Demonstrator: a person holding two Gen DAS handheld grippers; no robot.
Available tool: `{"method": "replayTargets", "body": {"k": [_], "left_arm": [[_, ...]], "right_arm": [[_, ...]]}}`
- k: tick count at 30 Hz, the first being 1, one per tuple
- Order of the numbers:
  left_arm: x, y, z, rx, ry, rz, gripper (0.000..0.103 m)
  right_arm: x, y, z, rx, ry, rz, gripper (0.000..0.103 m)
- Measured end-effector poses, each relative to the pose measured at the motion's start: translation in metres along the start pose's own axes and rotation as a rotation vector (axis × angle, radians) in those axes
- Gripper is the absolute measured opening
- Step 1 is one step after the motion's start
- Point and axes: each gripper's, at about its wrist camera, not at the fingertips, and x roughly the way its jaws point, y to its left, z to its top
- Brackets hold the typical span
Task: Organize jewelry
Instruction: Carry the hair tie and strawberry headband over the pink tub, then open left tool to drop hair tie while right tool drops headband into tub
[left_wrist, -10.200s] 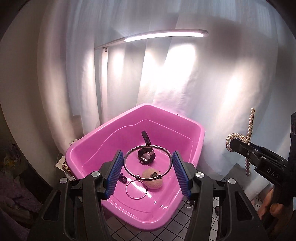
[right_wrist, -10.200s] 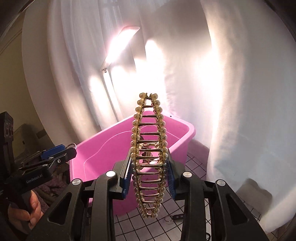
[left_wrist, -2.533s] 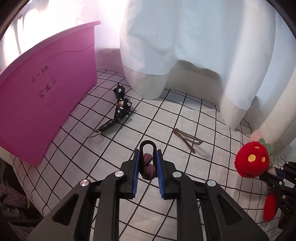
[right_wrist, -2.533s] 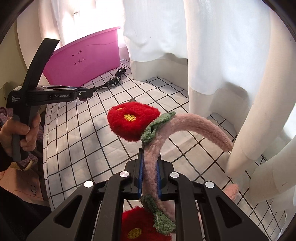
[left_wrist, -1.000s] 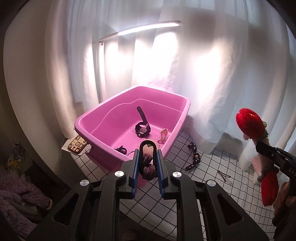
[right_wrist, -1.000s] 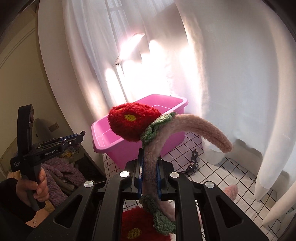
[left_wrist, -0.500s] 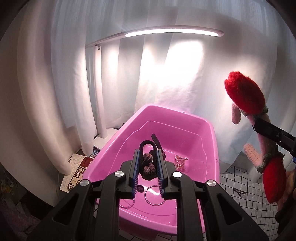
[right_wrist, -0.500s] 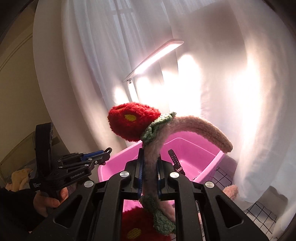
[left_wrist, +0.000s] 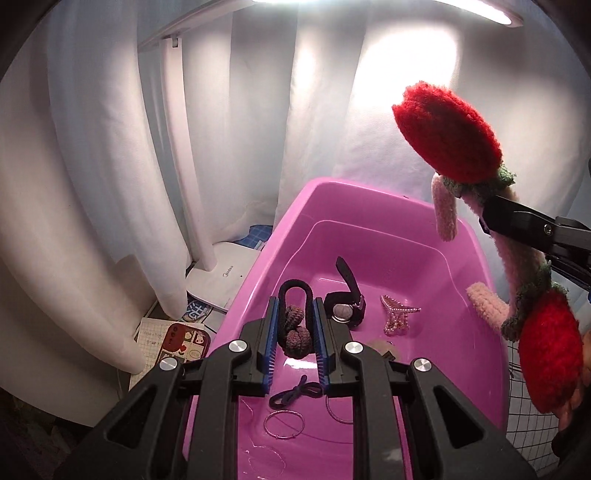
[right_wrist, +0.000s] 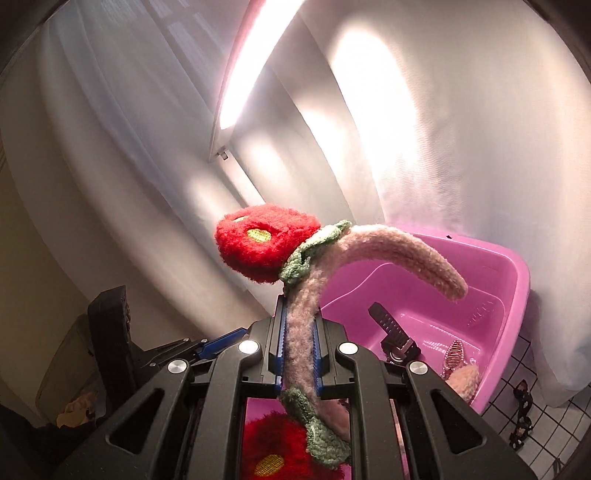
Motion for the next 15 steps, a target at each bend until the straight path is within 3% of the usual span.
{"method": "replayTargets", "body": {"k": [8, 15], "left_arm": [[0.033, 0.004, -0.003, 0.020, 0.108, 0.004, 0.019], [0.054, 0.010, -0.012, 0.014, 0.203, 0.001, 0.022]], "right_arm": [[0.054, -0.026, 0.001, 0.118, 0.152, -0.060, 0.012], [0.075, -0.036, -0.005, 0.167, 0.235, -0.146, 0.013]]}}
